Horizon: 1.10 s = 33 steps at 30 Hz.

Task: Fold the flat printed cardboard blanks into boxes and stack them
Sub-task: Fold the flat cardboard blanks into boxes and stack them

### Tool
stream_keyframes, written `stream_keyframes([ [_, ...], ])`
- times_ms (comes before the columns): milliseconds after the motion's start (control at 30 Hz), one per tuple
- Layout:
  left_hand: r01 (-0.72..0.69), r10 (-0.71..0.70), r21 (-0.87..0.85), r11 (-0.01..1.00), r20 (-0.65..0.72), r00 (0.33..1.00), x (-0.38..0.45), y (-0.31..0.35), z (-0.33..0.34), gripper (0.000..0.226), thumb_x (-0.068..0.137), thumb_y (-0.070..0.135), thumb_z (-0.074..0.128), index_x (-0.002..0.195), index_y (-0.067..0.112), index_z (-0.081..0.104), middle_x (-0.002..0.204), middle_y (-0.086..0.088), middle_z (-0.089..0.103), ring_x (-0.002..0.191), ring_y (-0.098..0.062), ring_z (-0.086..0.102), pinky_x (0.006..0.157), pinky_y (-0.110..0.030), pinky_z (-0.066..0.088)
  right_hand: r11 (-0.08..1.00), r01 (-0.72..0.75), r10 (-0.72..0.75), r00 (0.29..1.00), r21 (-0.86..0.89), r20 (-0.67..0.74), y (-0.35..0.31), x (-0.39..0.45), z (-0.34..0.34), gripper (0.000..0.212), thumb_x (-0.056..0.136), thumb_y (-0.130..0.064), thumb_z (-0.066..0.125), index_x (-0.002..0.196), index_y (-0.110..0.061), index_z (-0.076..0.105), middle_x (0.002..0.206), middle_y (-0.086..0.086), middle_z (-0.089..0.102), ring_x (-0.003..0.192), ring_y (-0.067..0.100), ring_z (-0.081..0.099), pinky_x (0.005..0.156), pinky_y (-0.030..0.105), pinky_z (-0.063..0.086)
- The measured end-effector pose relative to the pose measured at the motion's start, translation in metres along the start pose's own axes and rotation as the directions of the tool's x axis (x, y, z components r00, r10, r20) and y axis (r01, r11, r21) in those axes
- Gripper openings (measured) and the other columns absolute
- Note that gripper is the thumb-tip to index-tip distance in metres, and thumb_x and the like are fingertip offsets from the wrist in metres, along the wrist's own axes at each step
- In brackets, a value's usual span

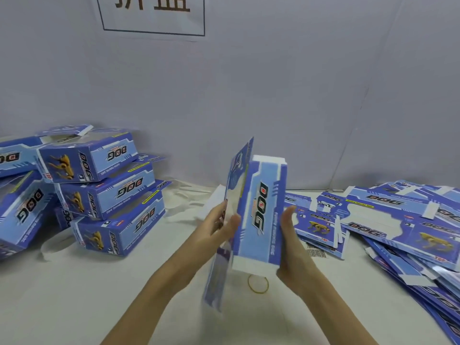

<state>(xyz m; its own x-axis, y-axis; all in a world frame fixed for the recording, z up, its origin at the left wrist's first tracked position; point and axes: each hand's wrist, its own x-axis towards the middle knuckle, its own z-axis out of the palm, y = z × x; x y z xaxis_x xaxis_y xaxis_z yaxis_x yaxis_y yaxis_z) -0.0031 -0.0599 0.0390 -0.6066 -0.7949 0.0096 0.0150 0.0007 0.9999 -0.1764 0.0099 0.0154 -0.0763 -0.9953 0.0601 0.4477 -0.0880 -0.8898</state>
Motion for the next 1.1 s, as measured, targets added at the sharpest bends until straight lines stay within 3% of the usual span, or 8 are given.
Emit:
stream_keyframes([
  [100, -0.04, 0.039, -0.017, 0.999, -0.051, 0.998, 0.0, -0.013, -0.004, 0.095, 0.053, 0.069, 0.091, 0.135, 0.053, 0.047, 0.121, 0.023, 0.07, 0.106, -0.003, 0.072, 0.075, -0.028, 0.062, 0.992, -0.003, -0.008, 0.996, -0.127, -0.086, 0.008, 0.005, 0.014, 0.107, 0.063, -0.098, 0.058, 0.15, -0.036, 0.053, 0.136, 0.001, 0.072, 0.124, 0.026, 0.07, 0.106, 0.05, 0.055],
  [233, -0.011, -0.024, -0.359, 0.933, -0.092, 0.995, 0.005, -0.009, -0.017, 0.032, 0.09, 0.011, 0.07, 0.121, 0.005, 0.072, 0.083, -0.007, 0.08, 0.071, -0.018, 0.078, 0.059, -0.03, 0.062, 0.991, -0.013, -0.006, 0.99, -0.136, -0.139, 0.011, 0.009, 0.017, 0.082, 0.083, -0.066, 0.067, 0.156, -0.046, 0.034, 0.128, -0.011, 0.075, 0.114, 0.019, 0.075, 0.102, 0.053, 0.059],
  [400, 0.071, -0.044, -0.59, 0.804, 0.059, 0.997, -0.004, -0.026, -0.024, 0.047, 0.089, 0.032, 0.059, 0.132, 0.014, 0.07, 0.129, -0.02, 0.07, 0.106, -0.035, 0.073, 0.079, -0.043, 0.064, 0.987, -0.158, 0.16, 0.978, 0.029, -0.135, 0.004, 0.004, 0.004, 0.034, 0.083, -0.044, 0.083, 0.095, -0.014, 0.074, 0.119, 0.02, 0.071, 0.102, 0.036, 0.077, 0.073, 0.043, 0.065],
  [500, -0.038, 0.002, -0.486, 0.873, -0.075, 0.997, 0.003, -0.024, -0.03, 0.049, 0.097, 0.042, 0.053, 0.142, 0.023, 0.062, 0.129, -0.012, 0.07, 0.114, -0.034, 0.068, 0.098, -0.051, 0.056, 0.995, -0.099, 0.093, 0.986, -0.035, -0.139, -0.002, 0.006, 0.0, 0.051, 0.085, -0.04, 0.082, 0.129, -0.02, 0.067, 0.122, 0.015, 0.075, 0.103, 0.036, 0.077, 0.069, 0.042, 0.065],
  [667, -0.174, 0.123, -0.199, 0.964, -0.245, 0.962, 0.004, -0.022, -0.033, 0.073, 0.08, 0.068, 0.071, 0.145, 0.059, 0.038, 0.127, -0.002, 0.071, 0.106, -0.027, 0.074, 0.086, -0.047, 0.062, 0.911, -0.085, 0.097, 0.995, -0.403, 0.008, 0.003, -0.002, -0.004, 0.088, 0.088, -0.05, 0.082, 0.149, -0.072, 0.023, 0.136, -0.012, 0.069, 0.121, 0.024, 0.071, 0.1, 0.045, 0.06],
  [800, -0.131, 0.076, -0.282, 0.95, -0.199, 0.977, 0.004, -0.028, -0.035, 0.051, 0.084, 0.042, 0.077, 0.13, 0.045, 0.055, 0.115, -0.014, 0.076, 0.091, -0.037, 0.077, 0.07, -0.042, 0.064, 0.865, 0.001, 0.079, 0.987, -0.502, 0.137, 0.011, -0.002, 0.006, 0.081, 0.089, -0.076, 0.06, 0.149, -0.072, 0.007, 0.143, -0.053, 0.04, 0.125, -0.017, 0.055, 0.095, 0.011, 0.051],
  [900, -0.057, 0.024, -0.286, 0.957, -0.117, 0.993, 0.002, -0.029, -0.037, 0.038, 0.079, 0.043, 0.08, 0.113, 0.05, 0.065, 0.112, -0.014, 0.077, 0.085, -0.034, 0.078, 0.063, -0.036, 0.063, 0.87, 0.149, -0.121, 0.989, -0.469, 0.09, 0.015, 0.003, 0.009, 0.078, 0.096, -0.049, 0.061, 0.16, -0.056, 0.015, 0.162, -0.029, 0.036, 0.138, 0.002, 0.056, 0.094, 0.022, 0.058],
  [1100, -0.032, 0.023, -0.241, 0.97, -0.039, 0.999, 0.0, -0.031, -0.032, 0.038, 0.076, 0.044, 0.084, 0.106, 0.054, 0.064, 0.115, -0.013, 0.076, 0.086, -0.032, 0.079, 0.064, -0.035, 0.063, 0.864, 0.236, -0.309, 0.946, -0.444, -0.098, 0.02, 0.009, 0.002, 0.056, 0.089, -0.041, 0.077, 0.141, -0.035, 0.055, 0.13, -0.014, 0.068, 0.113, 0.021, 0.073, 0.077, 0.039, 0.066],
])
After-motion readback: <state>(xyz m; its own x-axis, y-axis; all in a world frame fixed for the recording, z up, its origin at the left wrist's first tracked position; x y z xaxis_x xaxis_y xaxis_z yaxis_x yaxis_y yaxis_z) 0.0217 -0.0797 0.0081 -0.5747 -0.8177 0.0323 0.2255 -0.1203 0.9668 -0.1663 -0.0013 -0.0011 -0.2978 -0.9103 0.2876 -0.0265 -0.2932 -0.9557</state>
